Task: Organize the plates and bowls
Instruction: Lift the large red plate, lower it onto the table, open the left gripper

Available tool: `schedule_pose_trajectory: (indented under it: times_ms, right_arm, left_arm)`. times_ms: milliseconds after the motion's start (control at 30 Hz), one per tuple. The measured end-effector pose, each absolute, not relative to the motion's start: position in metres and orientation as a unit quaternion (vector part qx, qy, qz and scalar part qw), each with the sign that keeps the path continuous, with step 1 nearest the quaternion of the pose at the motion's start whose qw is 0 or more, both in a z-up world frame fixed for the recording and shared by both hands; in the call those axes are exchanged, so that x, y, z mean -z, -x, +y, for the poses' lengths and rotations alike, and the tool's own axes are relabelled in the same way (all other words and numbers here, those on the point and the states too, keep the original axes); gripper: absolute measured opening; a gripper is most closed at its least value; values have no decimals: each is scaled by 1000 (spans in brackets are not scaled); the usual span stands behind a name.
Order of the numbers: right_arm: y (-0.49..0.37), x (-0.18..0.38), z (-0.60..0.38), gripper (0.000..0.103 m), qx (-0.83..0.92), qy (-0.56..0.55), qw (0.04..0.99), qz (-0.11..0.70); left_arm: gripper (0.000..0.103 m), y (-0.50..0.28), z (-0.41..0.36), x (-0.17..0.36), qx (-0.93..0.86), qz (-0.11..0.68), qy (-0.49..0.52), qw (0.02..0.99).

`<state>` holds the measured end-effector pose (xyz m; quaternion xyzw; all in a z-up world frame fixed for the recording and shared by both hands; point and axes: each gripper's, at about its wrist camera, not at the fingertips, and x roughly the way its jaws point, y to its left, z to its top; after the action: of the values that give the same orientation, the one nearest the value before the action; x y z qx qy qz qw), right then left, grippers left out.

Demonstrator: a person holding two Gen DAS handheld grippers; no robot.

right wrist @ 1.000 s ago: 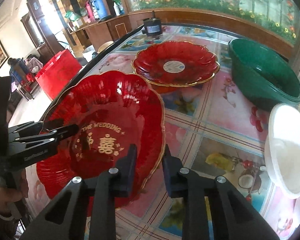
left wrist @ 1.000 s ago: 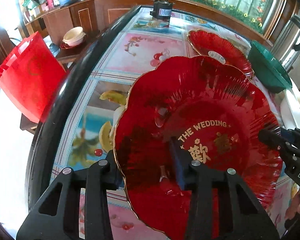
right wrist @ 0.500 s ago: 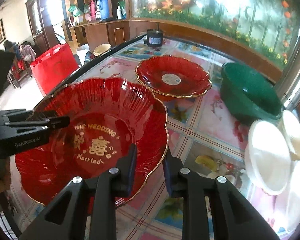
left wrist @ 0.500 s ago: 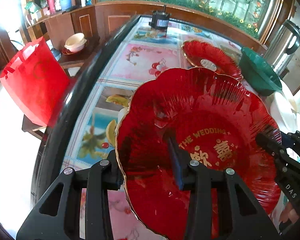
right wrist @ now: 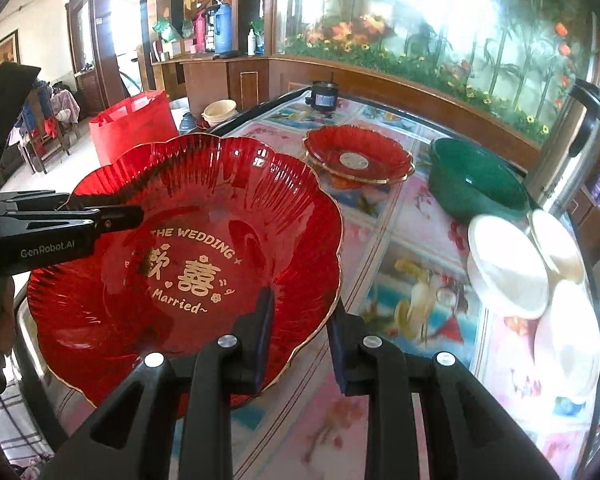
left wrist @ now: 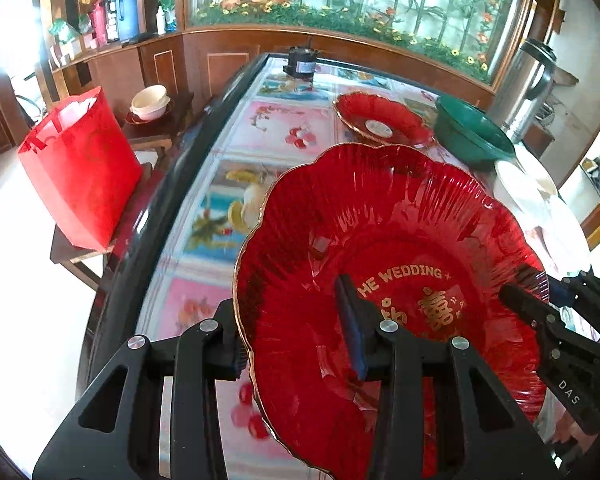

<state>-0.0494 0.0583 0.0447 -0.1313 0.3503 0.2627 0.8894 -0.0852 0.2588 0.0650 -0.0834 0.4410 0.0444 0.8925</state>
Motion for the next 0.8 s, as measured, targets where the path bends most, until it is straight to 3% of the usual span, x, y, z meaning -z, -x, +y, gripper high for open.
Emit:
schedule_pose_trajectory:
  times_ms: [667,767,800]
  right_arm:
    - [69,4,68,32,-286,127,857,408]
    - [75,8,64,41,-299,112,852,415]
    - [76,8,63,49,-298,114,852,415]
  left_arm:
    - [38,112,263,-11,-53,464,93,879]
    - [39,114,265,-13,-62,457,91,883]
    - [42,114,266,-14,-63,455,92,883]
